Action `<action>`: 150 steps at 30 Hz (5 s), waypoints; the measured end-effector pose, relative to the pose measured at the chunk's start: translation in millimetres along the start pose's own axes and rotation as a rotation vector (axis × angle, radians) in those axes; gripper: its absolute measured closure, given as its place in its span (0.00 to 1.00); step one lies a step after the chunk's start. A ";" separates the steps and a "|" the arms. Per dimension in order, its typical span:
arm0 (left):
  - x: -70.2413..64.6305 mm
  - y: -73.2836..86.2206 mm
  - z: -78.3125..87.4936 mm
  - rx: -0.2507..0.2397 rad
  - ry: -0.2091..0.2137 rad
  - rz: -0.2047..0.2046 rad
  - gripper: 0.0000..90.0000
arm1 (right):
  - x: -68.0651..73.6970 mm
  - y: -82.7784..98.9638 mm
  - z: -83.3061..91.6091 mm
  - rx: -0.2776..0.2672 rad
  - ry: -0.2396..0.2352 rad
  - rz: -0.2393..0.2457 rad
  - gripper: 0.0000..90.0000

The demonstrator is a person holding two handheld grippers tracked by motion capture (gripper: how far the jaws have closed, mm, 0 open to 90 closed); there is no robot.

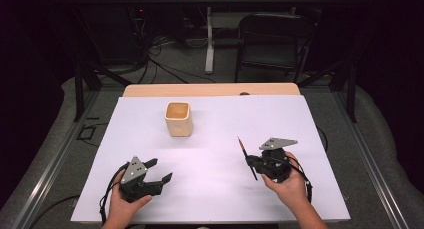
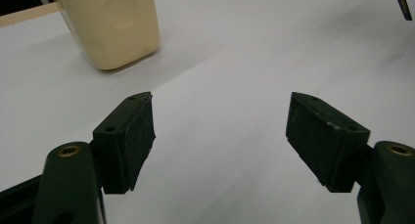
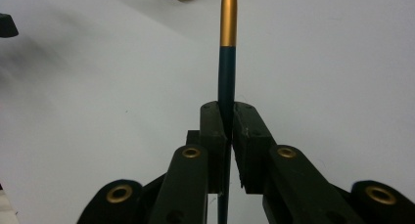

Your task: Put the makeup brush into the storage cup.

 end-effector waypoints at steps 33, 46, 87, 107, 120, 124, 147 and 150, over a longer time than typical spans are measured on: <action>-0.3 -1.2 1.2 -0.008 0.010 0.002 0.30 | 10.8 -6.9 0.6 -0.094 -0.027 0.019 0.93; -0.7 -1.5 1.0 -0.009 0.015 0.003 0.30 | 16.8 -11.5 -0.2 -0.127 -0.037 0.031 0.92; -8.4 -5.2 -1.9 -0.038 0.061 0.021 0.32 | 52.2 -31.9 -10.0 -0.224 -0.101 0.097 0.92; -43.0 -40.6 -9.2 -0.102 0.169 0.014 0.39 | 60.7 -37.1 -15.5 -0.228 -0.107 0.139 0.92; -57.9 -63.5 -21.4 -0.113 0.205 0.034 0.43 | 68.9 -43.5 -20.5 -0.233 -0.126 0.149 0.92; -64.5 -70.4 -24.3 -0.121 0.231 0.027 0.45 | 71.9 -45.6 -21.9 -0.236 -0.132 0.154 0.92; -80.9 -86.0 -34.8 -0.123 0.278 0.036 0.51 | 76.9 -49.0 -23.9 -0.246 -0.132 0.166 0.92; -82.6 -86.9 -35.8 -0.123 0.288 0.040 0.51 | 77.2 -49.4 -24.0 -0.248 -0.131 0.171 0.92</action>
Point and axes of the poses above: each handheld gripper's, and its own axes: z roughly backward along the jaws, y roughly out of its underside, x roughly to its left, the point moved 10 cm from there along -z, roughly forward along the jaws, and after that the axes turned 6 degrees about z, right-handed, at the moved point
